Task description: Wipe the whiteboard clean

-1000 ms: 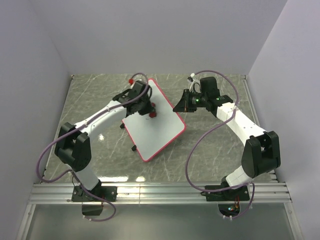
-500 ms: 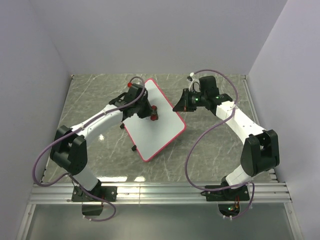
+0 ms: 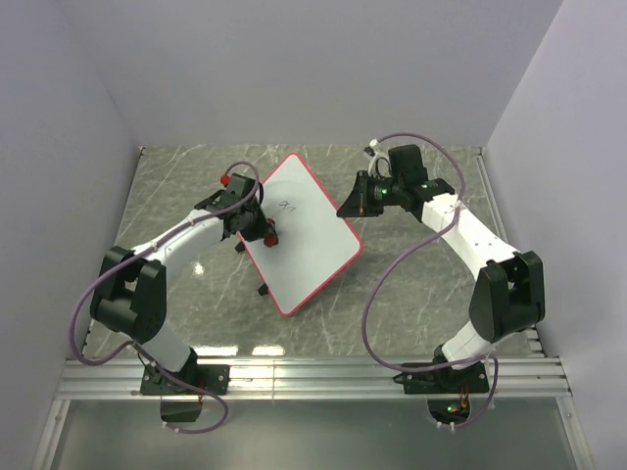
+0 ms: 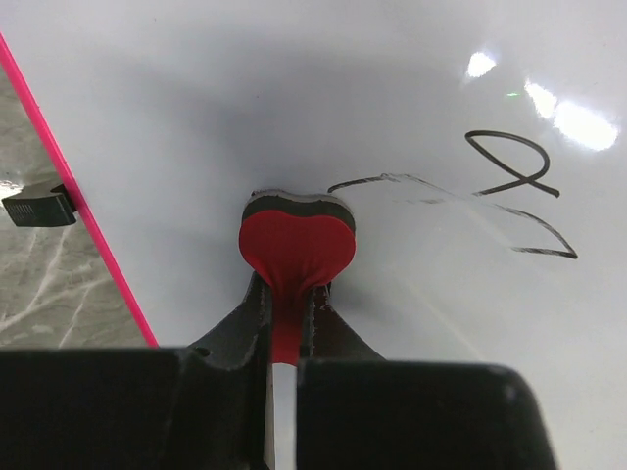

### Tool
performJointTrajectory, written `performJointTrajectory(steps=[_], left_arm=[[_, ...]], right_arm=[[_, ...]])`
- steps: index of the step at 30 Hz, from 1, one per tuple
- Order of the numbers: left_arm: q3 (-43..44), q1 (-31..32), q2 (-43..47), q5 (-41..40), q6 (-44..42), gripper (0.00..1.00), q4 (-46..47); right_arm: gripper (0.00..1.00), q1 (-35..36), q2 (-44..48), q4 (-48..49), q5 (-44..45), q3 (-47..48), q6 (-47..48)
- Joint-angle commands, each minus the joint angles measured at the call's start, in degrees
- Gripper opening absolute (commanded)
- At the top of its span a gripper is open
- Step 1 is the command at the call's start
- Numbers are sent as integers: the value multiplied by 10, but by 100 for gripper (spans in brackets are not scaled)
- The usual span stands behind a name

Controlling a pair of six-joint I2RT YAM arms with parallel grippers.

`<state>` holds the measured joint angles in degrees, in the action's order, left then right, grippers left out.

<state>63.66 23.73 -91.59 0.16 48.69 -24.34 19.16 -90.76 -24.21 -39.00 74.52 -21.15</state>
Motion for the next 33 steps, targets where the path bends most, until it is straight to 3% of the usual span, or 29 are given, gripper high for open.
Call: performJointTrajectory(steps=[1, 3, 9, 13, 17, 26, 33], left_arm=[[44, 1, -38, -7, -18, 0, -33], [83, 1, -39, 5, -15, 0, -41], [309, 27, -104, 49, -14, 0, -97], [387, 55, -145, 53, -8, 0, -119], [359, 48, -145, 40, -2, 0, -117], [101, -31, -60, 30, -9, 0, -48], [50, -88, -82, 31, -39, 0, -33]], right_arm=[[0, 15, -13, 17, -20, 31, 4], [0, 14, -16, 18, -22, 32, 4], [0, 15, -24, 21, -25, 33, 1], [0, 14, -30, 18, -27, 41, 2], [0, 14, -28, 13, -21, 42, 7], [0, 11, -16, 14, -17, 24, 13], [0, 12, -24, 16, -23, 32, 8]])
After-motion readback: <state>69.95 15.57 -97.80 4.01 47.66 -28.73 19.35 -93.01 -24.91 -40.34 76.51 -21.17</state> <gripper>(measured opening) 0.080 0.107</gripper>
